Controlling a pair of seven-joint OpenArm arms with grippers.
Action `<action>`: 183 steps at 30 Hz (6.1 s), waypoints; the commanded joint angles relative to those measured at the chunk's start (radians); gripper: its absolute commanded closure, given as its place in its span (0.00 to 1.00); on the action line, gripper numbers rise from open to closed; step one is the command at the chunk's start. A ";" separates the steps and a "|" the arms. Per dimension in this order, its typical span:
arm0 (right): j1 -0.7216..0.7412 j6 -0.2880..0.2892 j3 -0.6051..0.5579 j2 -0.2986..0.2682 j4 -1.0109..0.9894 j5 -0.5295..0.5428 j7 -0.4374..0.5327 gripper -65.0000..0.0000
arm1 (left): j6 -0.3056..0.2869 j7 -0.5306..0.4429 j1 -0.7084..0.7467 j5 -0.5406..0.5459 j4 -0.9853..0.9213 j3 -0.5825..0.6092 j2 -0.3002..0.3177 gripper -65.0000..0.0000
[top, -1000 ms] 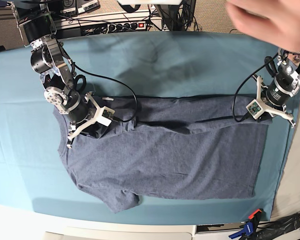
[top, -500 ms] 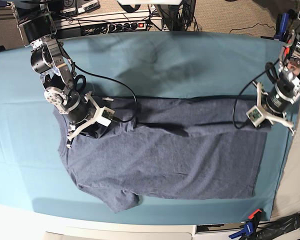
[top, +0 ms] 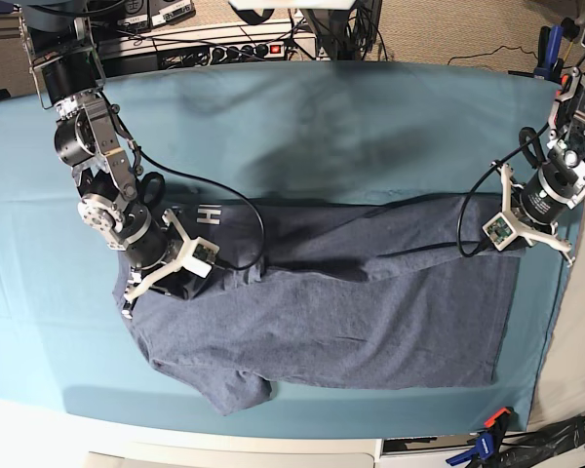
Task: Fold the T-shirt properly
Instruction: 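Lift both grippers and pull the held shirt edge across the body, then lower both grippers, laying the folded edge onto the shirt, then open the right gripper, raise it and move it to the collar corner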
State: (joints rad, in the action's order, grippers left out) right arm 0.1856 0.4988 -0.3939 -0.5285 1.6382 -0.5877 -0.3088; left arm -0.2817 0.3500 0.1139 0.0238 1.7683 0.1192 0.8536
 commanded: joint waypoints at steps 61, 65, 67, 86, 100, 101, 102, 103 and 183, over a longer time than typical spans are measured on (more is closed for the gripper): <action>0.022 -0.016 0.009 -0.012 -0.058 -0.003 0.009 1.00 | 0.060 0.014 -0.361 -0.153 -0.197 0.257 -0.085 1.00; 0.022 -0.016 0.009 -0.012 -0.058 -0.003 0.009 1.00 | 0.081 0.032 -0.361 -0.185 -0.220 0.257 -0.064 1.00; 0.022 -0.016 0.009 -0.012 -0.058 -0.003 0.006 1.00 | 0.108 0.039 -0.361 -0.188 -0.220 0.257 -0.050 1.00; 0.022 -0.016 0.009 -0.012 -0.058 -0.003 -0.013 1.00 | 0.124 0.332 -0.366 -0.196 -0.140 0.257 -0.031 1.00; 0.022 -0.016 0.009 -0.012 -0.058 -0.003 -0.027 1.00 | 0.124 0.583 -0.366 -0.229 0.114 0.257 -0.030 1.00; 0.022 -0.016 0.009 -0.012 -0.058 -0.003 -0.034 1.00 | 0.125 0.588 -0.366 -0.231 0.124 0.257 -0.030 1.00; 0.022 -0.016 0.009 -0.012 -0.058 -0.003 -0.039 1.00 | 0.125 0.591 -0.366 -0.230 0.130 0.257 -0.030 1.00; 0.021 -0.016 0.009 -0.012 -0.058 -0.003 -0.042 1.00 | 0.125 0.594 -0.366 -0.230 0.131 0.257 -0.031 1.00; -0.319 -0.024 0.009 -0.055 0.455 0.164 -0.428 0.56 | -0.009 0.645 -0.248 0.086 0.073 0.257 -0.046 0.54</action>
State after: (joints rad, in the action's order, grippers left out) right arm -0.1467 0.4904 -0.3939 -0.5686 2.0750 -0.4145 -0.7418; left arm -0.2935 1.0065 -0.1150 0.1165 1.8275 0.3870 0.7937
